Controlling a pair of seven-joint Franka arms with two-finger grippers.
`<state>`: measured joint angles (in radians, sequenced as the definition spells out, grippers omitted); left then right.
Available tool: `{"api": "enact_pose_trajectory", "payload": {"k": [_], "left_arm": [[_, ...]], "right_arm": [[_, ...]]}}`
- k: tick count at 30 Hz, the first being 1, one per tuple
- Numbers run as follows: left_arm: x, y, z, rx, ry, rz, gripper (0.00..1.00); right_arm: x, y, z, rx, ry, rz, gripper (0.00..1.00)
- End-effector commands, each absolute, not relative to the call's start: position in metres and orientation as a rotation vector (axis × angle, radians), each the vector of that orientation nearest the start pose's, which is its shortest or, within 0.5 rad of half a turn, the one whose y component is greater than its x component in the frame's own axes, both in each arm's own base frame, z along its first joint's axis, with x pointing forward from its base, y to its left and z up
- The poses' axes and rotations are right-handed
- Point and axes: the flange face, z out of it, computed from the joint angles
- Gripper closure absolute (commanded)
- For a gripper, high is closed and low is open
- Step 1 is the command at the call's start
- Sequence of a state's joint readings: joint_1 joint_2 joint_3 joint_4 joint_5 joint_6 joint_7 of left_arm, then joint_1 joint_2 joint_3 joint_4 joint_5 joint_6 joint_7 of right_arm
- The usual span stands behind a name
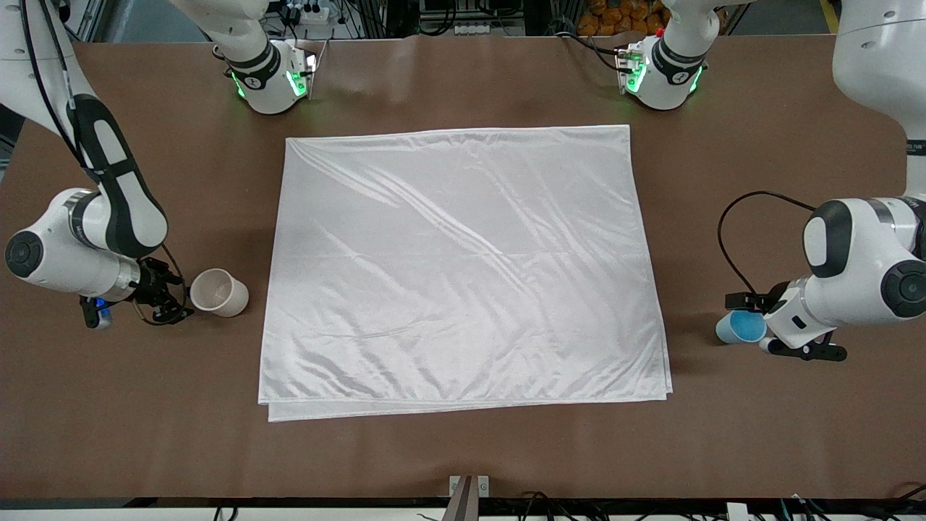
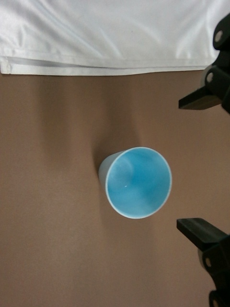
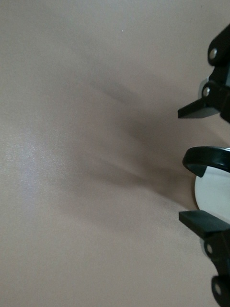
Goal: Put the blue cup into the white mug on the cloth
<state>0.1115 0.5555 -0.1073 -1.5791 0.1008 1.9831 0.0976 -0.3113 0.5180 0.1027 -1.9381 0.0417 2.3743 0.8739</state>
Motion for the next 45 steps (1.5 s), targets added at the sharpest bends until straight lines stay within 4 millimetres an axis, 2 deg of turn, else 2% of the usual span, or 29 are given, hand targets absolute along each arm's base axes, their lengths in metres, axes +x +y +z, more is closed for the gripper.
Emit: {"api": "enact_pose_trajectory", "payload": {"k": [1,8,11,14,19,24,25,26,31,33,34,40,45], "left_arm": [[0.688,0.016,0.291,-3.081,0.243,0.201,0.00],[0.690,0.006,0.275,-3.083,0.269,0.195,0.00],[0.691,0.006,0.269,-3.086,0.281,0.188,0.00],[0.693,0.004,0.261,-3.088,0.287,0.174,0.00],[0.694,0.004,0.255,-3.090,0.295,0.166,0.00],[0.693,0.010,0.249,-3.097,0.280,0.178,0.00],[0.694,0.009,0.250,-3.097,0.280,0.176,0.04],[0.694,0.008,0.250,-3.098,0.277,0.176,0.15],[0.693,0.005,0.249,-3.100,0.266,0.180,0.79],[0.693,0.005,0.249,-3.100,0.261,0.178,0.95],[0.693,0.005,0.249,-3.101,0.258,0.180,1.00],[0.693,0.010,0.248,-3.095,0.261,0.183,1.00],[0.693,0.015,0.249,-3.093,0.251,0.181,1.00]], "right_arm": [[0.605,-0.126,0.209,-2.529,1.692,0.165,0.30],[0.606,-0.122,0.208,-2.510,1.696,0.175,0.36],[0.605,-0.121,0.206,-2.510,1.696,0.180,0.41],[0.606,-0.122,0.206,-2.511,1.695,0.180,0.55],[0.606,-0.123,0.207,-2.513,1.690,0.175,0.98],[0.609,-0.122,0.211,-2.517,1.682,0.161,1.00],[0.609,-0.122,0.211,-2.520,1.678,0.161,1.00],[0.610,-0.122,0.212,-2.519,1.677,0.156,1.00],[0.615,-0.121,0.232,-2.519,1.665,0.119,1.00],[0.617,-0.118,0.243,-2.522,1.656,0.095,1.00],[0.619,-0.113,0.250,-2.525,1.648,0.082,1.00],[0.624,-0.078,0.278,-2.516,1.663,0.072,1.00],[0.623,-0.024,0.292,-2.528,1.681,0.110,1.00]]}}
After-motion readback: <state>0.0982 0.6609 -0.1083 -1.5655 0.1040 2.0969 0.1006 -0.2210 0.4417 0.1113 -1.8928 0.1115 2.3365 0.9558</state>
